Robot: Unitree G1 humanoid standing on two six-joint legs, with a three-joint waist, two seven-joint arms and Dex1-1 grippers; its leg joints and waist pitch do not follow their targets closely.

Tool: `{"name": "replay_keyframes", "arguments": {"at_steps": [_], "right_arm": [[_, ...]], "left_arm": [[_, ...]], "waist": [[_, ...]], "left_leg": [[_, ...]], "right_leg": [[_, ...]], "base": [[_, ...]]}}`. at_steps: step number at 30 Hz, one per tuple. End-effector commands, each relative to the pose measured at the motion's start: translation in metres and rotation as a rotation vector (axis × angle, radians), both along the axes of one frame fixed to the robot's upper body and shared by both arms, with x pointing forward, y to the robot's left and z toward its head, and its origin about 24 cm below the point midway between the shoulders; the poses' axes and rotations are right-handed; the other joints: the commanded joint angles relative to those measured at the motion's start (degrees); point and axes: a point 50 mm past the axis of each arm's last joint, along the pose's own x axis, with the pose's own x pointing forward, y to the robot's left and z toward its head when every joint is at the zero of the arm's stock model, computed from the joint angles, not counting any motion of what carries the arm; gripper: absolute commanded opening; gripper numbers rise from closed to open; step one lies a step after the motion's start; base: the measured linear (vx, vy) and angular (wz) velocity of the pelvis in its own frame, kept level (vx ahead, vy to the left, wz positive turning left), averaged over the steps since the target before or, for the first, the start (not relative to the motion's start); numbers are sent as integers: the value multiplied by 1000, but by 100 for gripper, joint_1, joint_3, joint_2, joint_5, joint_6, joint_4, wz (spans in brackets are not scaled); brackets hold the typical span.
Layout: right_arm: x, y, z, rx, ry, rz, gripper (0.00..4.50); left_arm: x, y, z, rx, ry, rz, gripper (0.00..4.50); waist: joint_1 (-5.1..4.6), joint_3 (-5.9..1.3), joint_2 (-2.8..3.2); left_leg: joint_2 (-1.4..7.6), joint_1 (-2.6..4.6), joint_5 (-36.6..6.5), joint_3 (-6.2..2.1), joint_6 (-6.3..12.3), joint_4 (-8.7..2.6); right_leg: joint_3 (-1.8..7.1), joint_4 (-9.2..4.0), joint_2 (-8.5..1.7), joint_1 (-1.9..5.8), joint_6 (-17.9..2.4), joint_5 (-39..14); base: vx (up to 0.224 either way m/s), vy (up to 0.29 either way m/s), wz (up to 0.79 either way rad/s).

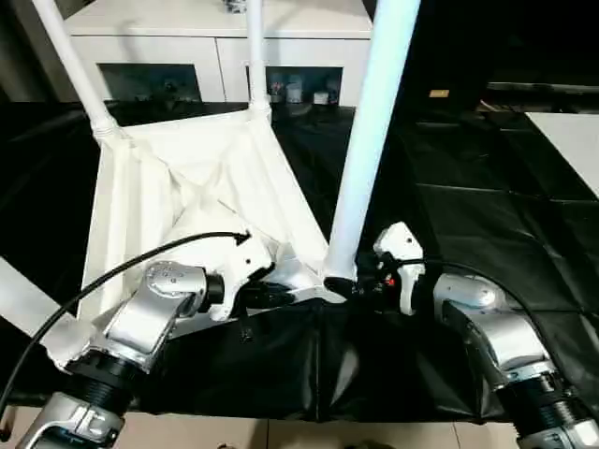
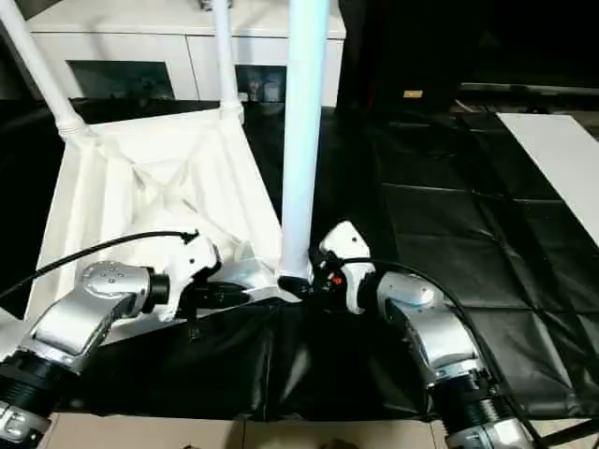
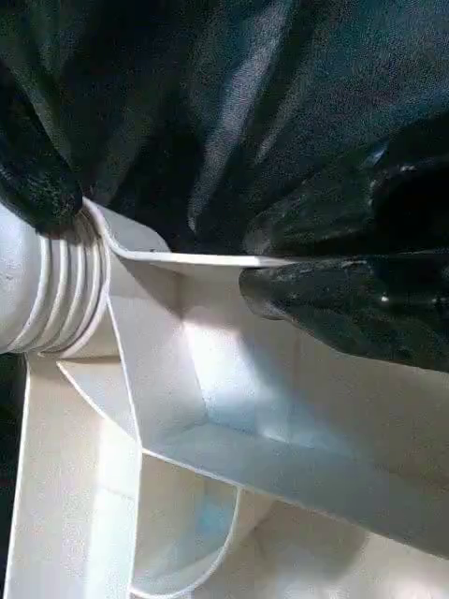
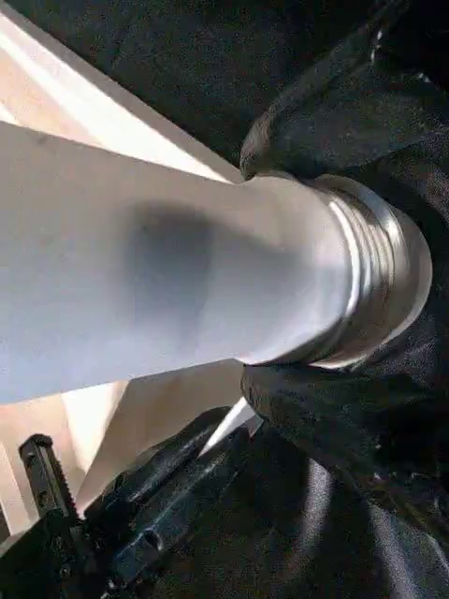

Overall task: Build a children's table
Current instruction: Rotate leg to tighten

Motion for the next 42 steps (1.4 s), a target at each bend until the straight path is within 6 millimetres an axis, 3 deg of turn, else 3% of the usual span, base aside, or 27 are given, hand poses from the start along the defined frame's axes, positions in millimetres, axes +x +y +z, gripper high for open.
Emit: {"name": "replay_keyframes", "arguments": {"at_steps": [1,2,4,8,13,17,20,21,22,28,30,31,32,36,38,42], "right_arm": [[9,-5,1,-14,-24,-96,269],[9,-5,1,-14,-24,-96,269],[20,-5,-12,-52,-15,-311,269],[28,0,-22,-67,14,-501,269],[43,14,-31,-114,49,-762,269],[48,38,-30,-85,57,-757,269],[49,48,-25,-23,54,-727,269],[50,51,-22,11,47,-695,324],[50,49,-18,37,27,-695,338],[50,34,-5,73,-39,-681,386],[46,25,0,79,-37,-627,389],[42,18,3,70,-38,-571,396],[42,18,3,70,-38,-571,410],[15,-13,17,17,-62,-280,410],[10,-19,18,-7,-70,-233,410],[-3,-35,21,-79,-68,-110,410]], "left_arm": [[-1,-8,1,-66,-13,17,0],[-1,-8,1,-66,-13,17,0],[7,-24,0,-102,-23,98,0],[14,-43,-2,-111,-30,166,0],[34,-74,-3,-84,-74,355,0],[42,-88,-2,-62,-151,418,0],[43,-92,0,-60,-170,407,0],[43,-91,0,-51,-175,401,0],[42,-89,-1,-37,-176,388,0],[38,-71,-10,44,-158,347,0],[34,-62,-13,71,-133,301,0],[32,-54,-13,85,-125,288,0],[32,-54,-13,85,-125,288,0],[17,-26,-12,116,-20,148,0],[13,-22,-12,125,1,105,0],[2,-6,-9,169,52,12,0]], "waist": [[-14,-327,-59],[-26,-331,-63],[-83,-324,-64],[-166,-337,-69],[-198,-348,-76],[-183,-367,-92],[-169,-377,-98],[-163,-364,-108],[-159,-364,-100],[-158,-351,-72],[-159,-343,-89],[-151,-351,-70],[-147,-348,-88],[-105,-344,-71],[-112,-337,-68],[-131,-291,-47]], "left_leg": [[231,-45,-793,-42,308,-493],[230,-47,-802,-42,290,-488],[219,-57,-837,-41,205,-496],[191,-61,-906,-46,131,-492],[176,-54,-945,-42,100,-479],[167,-56,-884,-41,165,-468],[174,-83,-710,-40,325,-461],[184,-86,-732,-41,362,-470],[191,-78,-796,-40,379,-472],[207,-82,-887,-57,348,-501],[211,-89,-923,-58,362,-507],[214,-80,-896,-58,370,-501],[219,-94,-792,-54,399,-492],[245,-86,-698,-56,523,-492],[254,-76,-818,-52,506,-498],[255,-43,-1274,-54,323,-535]], "right_leg": [[165,-398,-268,288,-1372,-1245],[165,-398,-271,289,-1366,-1277],[165,-420,-265,274,-1346,-1413],[164,-445,-252,272,-1260,-1550],[166,-470,-246,263,-1218,-1555],[159,-462,-245,277,-1217,-1308],[153,-425,-254,303,-1294,-947],[149,-427,-262,302,-1307,-992],[147,-438,-265,297,-1289,-1073],[144,-433,-260,302,-1291,-1132],[152,-438,-260,307,-1254,-1197],[153,-433,-263,310,-1260,-1152],[160,-419,-254,318,-1264,-981],[158,-389,-262,338,-1404,-674],[159,-400,-272,324,-1436,-836],[167,-481,-269,265,-1308,-1759]], "base": [[0,0,0],[0,0,0],[0,0,0],[0,0,0],[0,0,0],[0,0,0],[0,0,0],[0,0,0],[0,0,0],[0,0,0],[0,0,0],[0,0,0],[0,0,0],[0,0,0],[0,0,0],[0,0,0]]}}
